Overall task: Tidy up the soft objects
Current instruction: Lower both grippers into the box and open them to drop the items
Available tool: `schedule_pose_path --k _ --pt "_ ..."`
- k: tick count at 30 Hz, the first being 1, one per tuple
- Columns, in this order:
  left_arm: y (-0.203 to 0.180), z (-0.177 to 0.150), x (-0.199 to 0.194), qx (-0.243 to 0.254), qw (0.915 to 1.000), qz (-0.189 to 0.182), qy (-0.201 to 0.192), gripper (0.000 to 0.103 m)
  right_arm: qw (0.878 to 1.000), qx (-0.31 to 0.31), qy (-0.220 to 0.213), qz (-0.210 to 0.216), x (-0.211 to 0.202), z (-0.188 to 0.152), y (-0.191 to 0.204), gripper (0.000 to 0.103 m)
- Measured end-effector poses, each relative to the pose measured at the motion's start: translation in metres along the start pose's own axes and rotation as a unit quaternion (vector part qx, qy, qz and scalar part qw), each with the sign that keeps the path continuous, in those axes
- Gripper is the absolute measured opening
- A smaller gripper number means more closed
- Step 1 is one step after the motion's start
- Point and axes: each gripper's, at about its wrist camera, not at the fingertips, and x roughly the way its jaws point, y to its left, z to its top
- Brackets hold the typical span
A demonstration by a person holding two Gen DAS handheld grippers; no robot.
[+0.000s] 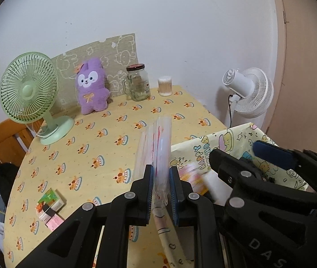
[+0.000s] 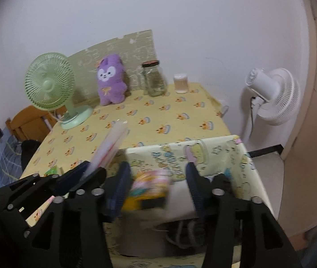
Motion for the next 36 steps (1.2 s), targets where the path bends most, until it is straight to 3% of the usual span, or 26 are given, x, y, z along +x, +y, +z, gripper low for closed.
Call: schedule_pose_path --k 4,14,17,23,24,25,29,30,36 --pt "-0.006 0.002 -0.005 0.006 1.0 -0.008 -0.002 0.012 1.0 0.022 -0.001 -0.011 -0.005 0.0 -0.011 0.079" --pt "-0.023 0.008 -0.013 0.012 0.9989 -0.043 -0.012 0.012 1.0 0.017 0.003 -0.024 -0.018 0.01 -0.02 0.082" --pt "-0.031 0.008 -0.011 0.015 0.9986 -0.05 -0.012 0.012 1.0 0.01 0.0 -0.024 -0.025 0.008 -0.02 0.087" --pt "-0.036 0.007 -0.001 0.009 0.9972 -0.074 0.007 0.013 0.999 0.01 0.006 -0.04 -0.025 0.004 -0.028 0.09" --pt "-0.037 0.006 0.002 0.01 0.997 -0.075 0.011 0.017 0.999 0.01 0.008 -0.042 -0.024 0.003 -0.029 0.09" --pt "-0.038 0.006 0.004 0.011 0.9969 -0.076 0.016 0.029 0.999 0.01 0.009 -0.045 -0.023 0.003 -0.03 0.09" --pt "-0.042 0.002 0.008 0.011 0.9941 -0.103 0.031 0.056 0.999 0.012 0.02 -0.044 -0.018 0.0 -0.033 0.09" --pt "-0.043 0.001 0.008 0.014 0.994 -0.103 0.033 0.067 0.999 0.015 0.024 -0.044 -0.016 -0.002 -0.034 0.091" --pt "-0.047 -0.001 0.005 0.021 0.9939 -0.1 0.041 0.076 0.999 0.023 0.031 -0.039 -0.014 -0.006 -0.034 0.091"
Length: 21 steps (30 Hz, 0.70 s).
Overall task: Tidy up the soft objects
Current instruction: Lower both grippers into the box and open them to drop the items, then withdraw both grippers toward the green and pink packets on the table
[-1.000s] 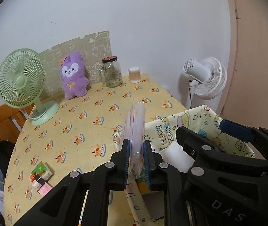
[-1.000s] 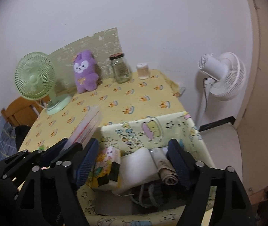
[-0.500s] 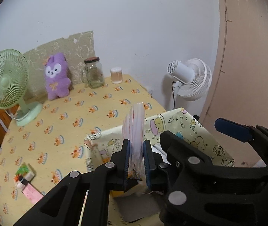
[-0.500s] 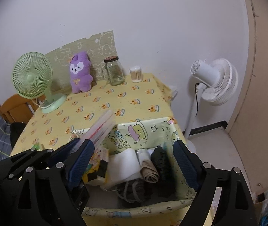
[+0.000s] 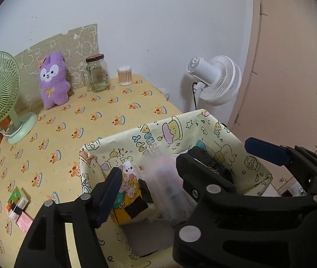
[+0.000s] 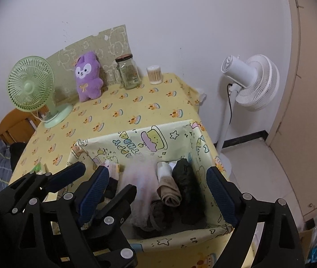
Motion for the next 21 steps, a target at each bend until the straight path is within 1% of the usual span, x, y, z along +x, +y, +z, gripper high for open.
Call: schedule_pose_path --k 7,11,21 --pt "0.002 -0.002 -0.006 0.003 1.0 0.007 -0.001 0.082 1.0 -0.002 -0.006 0.0 -0.004 -0.003 0.007 0.092" --pt "0.008 -0.002 -0.014 0.001 0.9999 0.01 -0.007 0.083 1.0 -0.007 -0.014 0.0 -0.01 -0.003 0.015 0.093" --pt "0.026 -0.006 -0.045 -0.001 0.9991 0.023 -0.035 0.09 0.999 -0.017 -0.042 -0.006 -0.034 -0.003 0.041 0.094"
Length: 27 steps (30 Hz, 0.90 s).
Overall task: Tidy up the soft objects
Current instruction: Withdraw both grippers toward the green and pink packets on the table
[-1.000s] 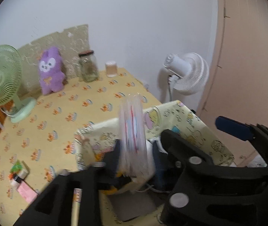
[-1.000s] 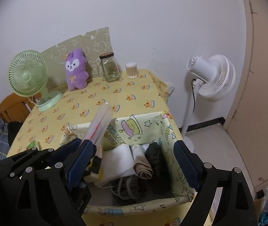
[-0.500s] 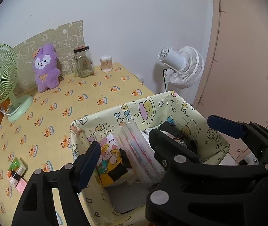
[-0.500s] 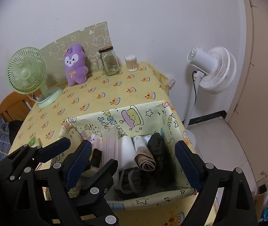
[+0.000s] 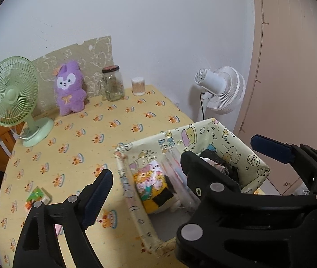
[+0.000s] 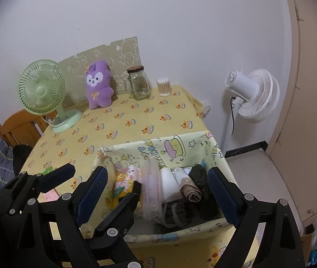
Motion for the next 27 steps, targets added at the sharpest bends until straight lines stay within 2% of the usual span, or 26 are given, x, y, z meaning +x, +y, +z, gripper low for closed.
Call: schedule_pose_path --k 12,27 --pt "0.031 -0.006 -0.042 -0.003 0.9994 0.013 -0.032 0.093 0.999 -0.014 -0.034 -0.013 -0.034 0.0 0.046 0.098" --pt "0.082 -0.026 -0.085 -0.037 0.9964 0.045 -0.062 0.098 0.997 -0.051 -0.048 0.022 -0.052 -0.001 0.111 0.098"
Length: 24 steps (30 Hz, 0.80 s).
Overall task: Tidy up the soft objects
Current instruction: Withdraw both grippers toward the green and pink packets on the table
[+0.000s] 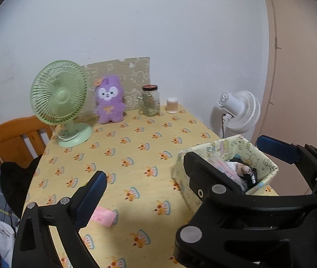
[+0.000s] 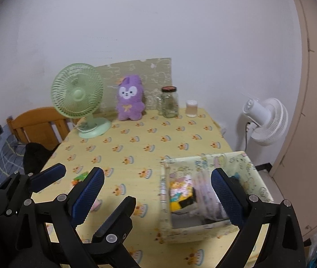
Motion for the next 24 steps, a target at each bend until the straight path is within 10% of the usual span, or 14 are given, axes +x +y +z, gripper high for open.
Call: schedule_pose_path --k 24 --pt "0.068 -0.033 0.0 -0.04 0.9978 0.053 0.011 0.099 0.997 -0.042 0.007 0.063 0.033 -0.016 0.075 0.098"
